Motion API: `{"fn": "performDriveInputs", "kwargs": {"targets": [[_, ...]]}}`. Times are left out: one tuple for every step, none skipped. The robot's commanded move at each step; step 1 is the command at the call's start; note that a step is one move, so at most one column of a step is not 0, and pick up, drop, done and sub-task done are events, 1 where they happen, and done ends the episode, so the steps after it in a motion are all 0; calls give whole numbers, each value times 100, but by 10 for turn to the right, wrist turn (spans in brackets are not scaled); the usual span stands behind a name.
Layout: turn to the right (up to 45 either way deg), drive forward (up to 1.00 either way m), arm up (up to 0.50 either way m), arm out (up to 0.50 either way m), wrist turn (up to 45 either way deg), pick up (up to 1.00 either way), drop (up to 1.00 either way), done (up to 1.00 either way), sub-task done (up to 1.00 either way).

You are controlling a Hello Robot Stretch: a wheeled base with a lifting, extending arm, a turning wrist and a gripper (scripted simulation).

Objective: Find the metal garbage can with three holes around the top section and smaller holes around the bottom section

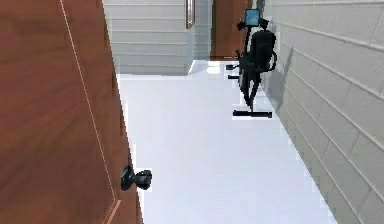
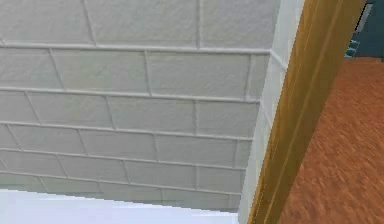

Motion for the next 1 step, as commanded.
{"fn": "performDriveInputs", "kwargs": {"targets": [[-450, 0, 0, 0, 0, 0, 0, 0, 0]]}}
